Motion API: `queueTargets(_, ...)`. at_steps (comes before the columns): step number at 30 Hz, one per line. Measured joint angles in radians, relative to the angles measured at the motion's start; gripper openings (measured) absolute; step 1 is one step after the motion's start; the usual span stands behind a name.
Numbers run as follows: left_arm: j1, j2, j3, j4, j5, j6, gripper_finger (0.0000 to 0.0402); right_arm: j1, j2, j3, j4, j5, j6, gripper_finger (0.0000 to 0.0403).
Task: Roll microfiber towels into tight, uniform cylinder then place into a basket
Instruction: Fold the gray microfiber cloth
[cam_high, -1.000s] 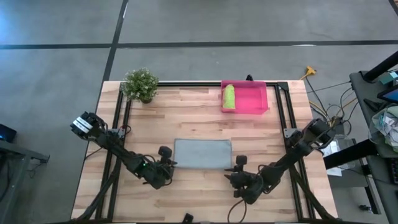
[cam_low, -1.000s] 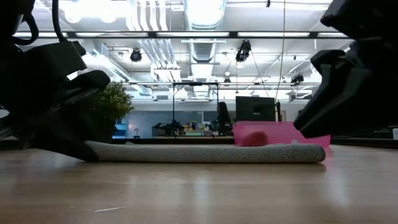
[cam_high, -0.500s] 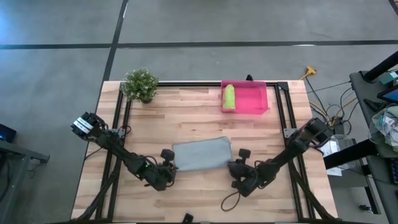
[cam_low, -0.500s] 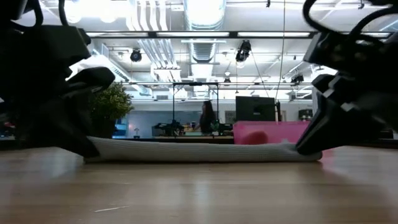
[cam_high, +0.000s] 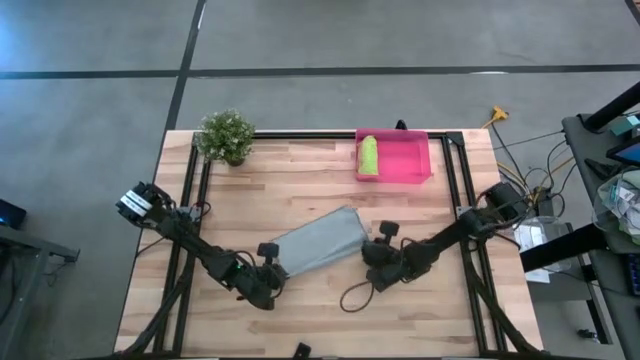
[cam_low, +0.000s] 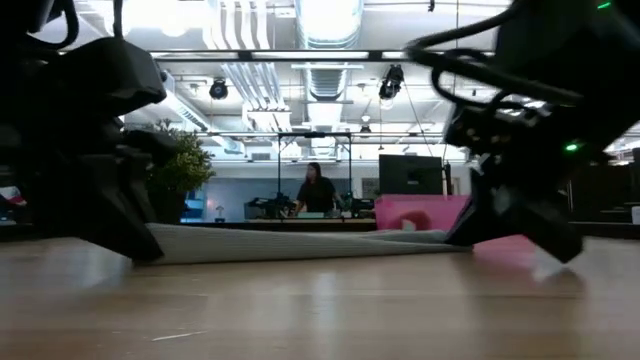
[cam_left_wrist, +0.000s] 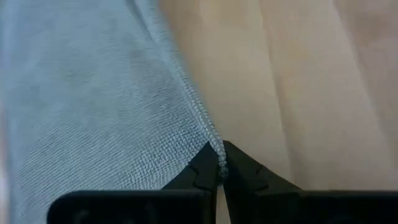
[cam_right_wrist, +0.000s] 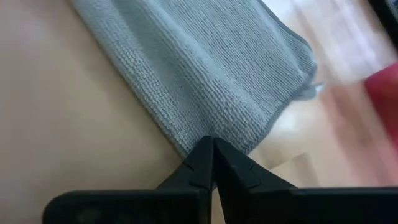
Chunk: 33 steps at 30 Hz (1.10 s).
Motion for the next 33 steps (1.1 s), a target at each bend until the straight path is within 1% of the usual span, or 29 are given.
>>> queueTargets(5, 0.0, 0.058, 0.051, 0.04, 0.061, -0.017, 0.0, -0.096, 0.0, -0.002, 0.05, -0.007, -0.108, 0.0009)
queueTargets(9, 0.001, 0.118, 0.127, 0.047, 0.07, -0.045, 0.0, -0.129, -0.016, -0.004, 0.068, -0.008, -0.155, 0.0009)
queueTargets(11, 0.007, 0.152, 0.167, 0.061, 0.041, -0.061, 0.0, -0.13, -0.038, -0.004, 0.068, 0.013, -0.164, 0.0009)
queueTargets(13, 0.018, 0.187, 0.212, 0.069, 0.012, -0.061, 0.0, -0.127, -0.062, -0.004, 0.071, 0.06, -0.161, 0.0009)
queueTargets(15, 0.039, 0.214, 0.256, 0.069, -0.006, -0.062, 0.0, -0.119, -0.09, -0.004, 0.066, 0.071, -0.15, 0.0009)
queueTargets(18, 0.065, 0.243, 0.305, 0.069, -0.012, -0.058, 0.0, -0.081, -0.139, -0.003, 0.06, 0.068, -0.136, 0.0009)
queueTargets(20, 0.077, 0.248, 0.318, 0.068, -0.009, -0.057, 0.0, -0.036, -0.172, -0.003, 0.073, 0.033, -0.146, 0.0009)
queueTargets(22, 0.085, 0.248, 0.325, 0.069, -0.009, -0.058, 0.0, 0.019, -0.194, -0.003, 0.123, -0.023, -0.187, 0.0009)
queueTargets(24, 0.088, 0.245, 0.327, 0.07, -0.009, -0.053, 0.0, 0.08, -0.197, -0.002, 0.205, -0.041, -0.243, 0.0009)
queueTargets(27, 0.095, 0.242, 0.337, 0.07, -0.009, -0.037, 0.0, 0.161, -0.176, -0.002, 0.331, -0.043, -0.372, 0.0013)
queueTargets(29, 0.099, 0.24, 0.346, 0.076, -0.008, -0.037, 0.0, 0.203, -0.145, 0.0, 0.424, -0.04, -0.454, 0.0024)
queueTargets(33, 0.102, 0.24, 0.358, 0.076, -0.001, -0.037, 0.0, 0.227, -0.078, 0.017, 0.548, -0.028, -0.549, 0.006)
